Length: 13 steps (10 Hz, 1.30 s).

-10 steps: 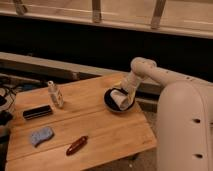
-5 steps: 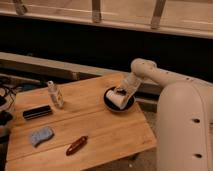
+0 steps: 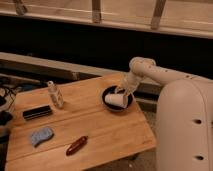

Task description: Pick up the ceramic cup

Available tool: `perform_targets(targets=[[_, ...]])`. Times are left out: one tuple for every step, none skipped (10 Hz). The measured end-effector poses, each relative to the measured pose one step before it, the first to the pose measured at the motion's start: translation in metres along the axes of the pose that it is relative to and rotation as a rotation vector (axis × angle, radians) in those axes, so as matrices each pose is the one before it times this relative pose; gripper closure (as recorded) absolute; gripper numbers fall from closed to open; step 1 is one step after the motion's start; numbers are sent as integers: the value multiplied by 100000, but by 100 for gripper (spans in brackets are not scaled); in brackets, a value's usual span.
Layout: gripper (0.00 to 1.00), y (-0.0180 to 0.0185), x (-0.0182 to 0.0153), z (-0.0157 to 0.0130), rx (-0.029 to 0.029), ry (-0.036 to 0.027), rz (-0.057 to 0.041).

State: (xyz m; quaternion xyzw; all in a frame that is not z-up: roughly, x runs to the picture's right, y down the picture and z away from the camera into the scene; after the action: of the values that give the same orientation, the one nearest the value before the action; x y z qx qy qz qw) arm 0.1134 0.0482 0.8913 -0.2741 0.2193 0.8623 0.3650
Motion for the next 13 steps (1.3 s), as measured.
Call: perform_targets(targets=[[100,-26,9,-24,237,-201,-250],[100,39,25,-320,705,-1190,-1112],[100,401,199,-1034,1758,-3414,-2787],[100,605,55,-1251,1723,-3624,-2827],[100,625,-125,-1023,1641,-3739,-2598],[100,1101,-418,-1376,1101,-4744,-2744],[100,910,-302,-692,762,-2858,-2345],[99,212,-79,-597,-156,-1495,-601],[96,-355,127,-25,-753,1501,1920],[94,-820,75,319,-185,2490,1275],[99,-225,263,347,-1079,2383,122],[99,-120,45,-93,128,757,-373],[96,56,-20,-570,824,-957,-1101]])
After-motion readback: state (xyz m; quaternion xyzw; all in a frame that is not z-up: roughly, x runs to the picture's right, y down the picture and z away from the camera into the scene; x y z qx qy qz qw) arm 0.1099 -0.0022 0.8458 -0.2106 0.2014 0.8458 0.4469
